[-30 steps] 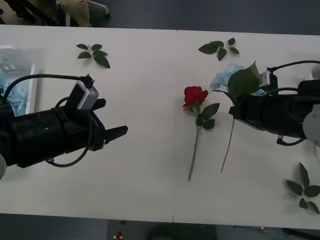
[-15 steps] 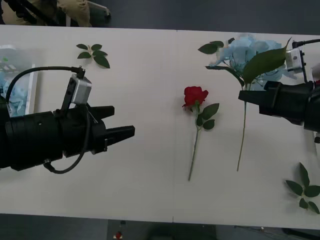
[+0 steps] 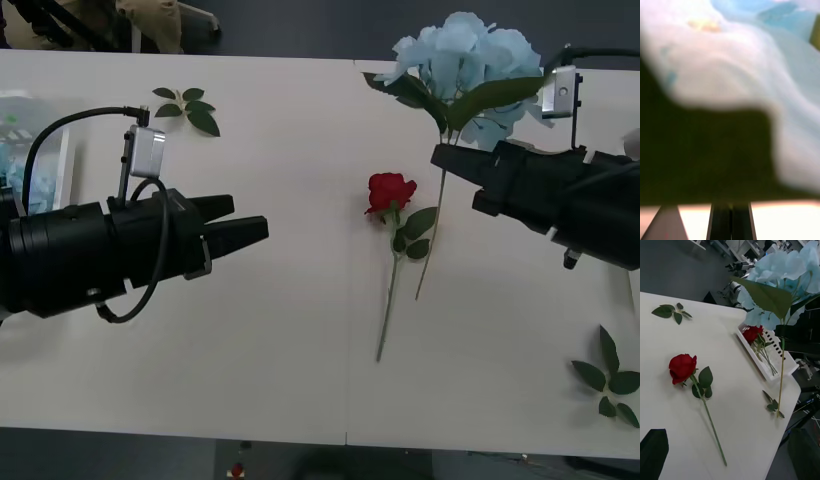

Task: Put the red flowers into the right box and the blue flowers into the left box

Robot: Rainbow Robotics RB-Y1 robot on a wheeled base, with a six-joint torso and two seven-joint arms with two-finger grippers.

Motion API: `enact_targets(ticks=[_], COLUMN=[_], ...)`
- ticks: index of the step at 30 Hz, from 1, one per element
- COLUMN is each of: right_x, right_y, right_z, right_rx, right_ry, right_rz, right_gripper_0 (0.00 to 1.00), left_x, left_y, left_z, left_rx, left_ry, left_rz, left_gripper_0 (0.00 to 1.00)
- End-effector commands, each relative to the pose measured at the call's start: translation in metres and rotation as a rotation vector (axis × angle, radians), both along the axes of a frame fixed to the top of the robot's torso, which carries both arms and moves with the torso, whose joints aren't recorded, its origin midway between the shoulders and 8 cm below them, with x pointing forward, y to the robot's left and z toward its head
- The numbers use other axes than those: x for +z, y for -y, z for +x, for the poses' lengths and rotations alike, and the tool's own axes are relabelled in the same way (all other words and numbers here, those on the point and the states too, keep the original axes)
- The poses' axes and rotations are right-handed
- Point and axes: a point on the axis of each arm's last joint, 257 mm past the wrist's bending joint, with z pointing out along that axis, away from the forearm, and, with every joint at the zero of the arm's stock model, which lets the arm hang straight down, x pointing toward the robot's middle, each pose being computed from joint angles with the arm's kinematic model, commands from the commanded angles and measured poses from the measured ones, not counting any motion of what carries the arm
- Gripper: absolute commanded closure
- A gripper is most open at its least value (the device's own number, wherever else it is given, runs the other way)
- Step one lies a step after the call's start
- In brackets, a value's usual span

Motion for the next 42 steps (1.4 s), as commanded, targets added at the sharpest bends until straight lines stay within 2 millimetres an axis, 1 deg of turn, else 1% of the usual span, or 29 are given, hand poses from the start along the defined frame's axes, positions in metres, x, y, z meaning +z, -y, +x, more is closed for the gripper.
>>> enact_targets(ticks=[1, 3, 6, 9, 13, 14, 16, 18, 20, 21, 22, 26, 28, 31, 38, 42], right_x=[0.027, 0.027, 0.028, 0.028, 0.028, 0.028, 0.029, 0.028, 0.028, 0.027, 0.026, 0.025, 0.024, 0.022, 0.020, 0.020], right_y=[-0.030, -0.037, -0.049, -0.059, -0.076, -0.083, -0.089, -0.100, -0.108, -0.109, -0.113, -0.120, -0.120, -0.121, -0.120, -0.119], right_z=[0.003, 0.008, 0.010, 0.010, 0.007, 0.006, 0.004, 0.002, -0.001, 0.000, -0.002, -0.004, -0.003, -0.003, -0.003, -0.002], right_rx=[0.025, 0.014, 0.006, 0.003, 0.008, 0.012, 0.013, 0.016, 0.023, 0.020, 0.023, 0.026, 0.024, 0.026, 0.027, 0.024], right_ry=[0.117, 0.129, 0.159, 0.169, 0.179, 0.186, 0.193, 0.202, 0.205, 0.207, 0.206, 0.213, 0.217, 0.213, 0.211, 0.213], right_rz=[0.008, 0.024, 0.028, 0.049, 0.082, 0.089, 0.095, 0.102, 0.112, 0.112, 0.114, 0.113, 0.106, 0.103, 0.098, 0.098], right_gripper_0=[1.00, 1.00, 1.00, 1.00, 1.00, 1.00, 1.00, 1.00, 1.00, 1.00, 1.00, 1.00, 1.00, 1.00, 1.00, 1.00], left_x=[0.022, 0.023, 0.025, 0.024, 0.021, 0.018, 0.016, 0.011, 0.005, 0.004, -0.001, -0.013, -0.021, -0.028, -0.039, -0.041], left_y=[0.001, 0.001, 0.005, 0.017, 0.025, 0.029, 0.035, 0.046, 0.052, 0.053, 0.055, 0.063, 0.067, 0.070, 0.080, 0.086], left_z=[0.006, 0.007, 0.008, 0.006, 0.010, 0.010, 0.010, 0.007, 0.007, 0.007, 0.007, 0.008, 0.008, 0.008, 0.004, 0.005], left_rx=[-0.003, -0.002, -0.013, -0.045, -0.063, -0.073, -0.083, -0.105, -0.115, -0.117, -0.122, -0.138, -0.147, -0.151, -0.174, -0.180], left_ry=[0.038, 0.036, 0.044, 0.070, 0.125, 0.138, 0.149, 0.160, 0.161, 0.160, 0.144, 0.081, 0.059, 0.049, 0.023, 0.011], left_rz=[-0.026, -0.027, -0.019, 0.015, 0.090, 0.114, 0.131, 0.158, 0.176, 0.177, 0.176, 0.139, 0.135, 0.138, 0.143, 0.129], left_gripper_0=[0.07, 0.07, 0.07, 0.07, 0.07, 0.07, 0.07, 0.07, 0.07, 0.07, 0.07, 0.07, 0.07, 0.07, 0.07, 0.07])
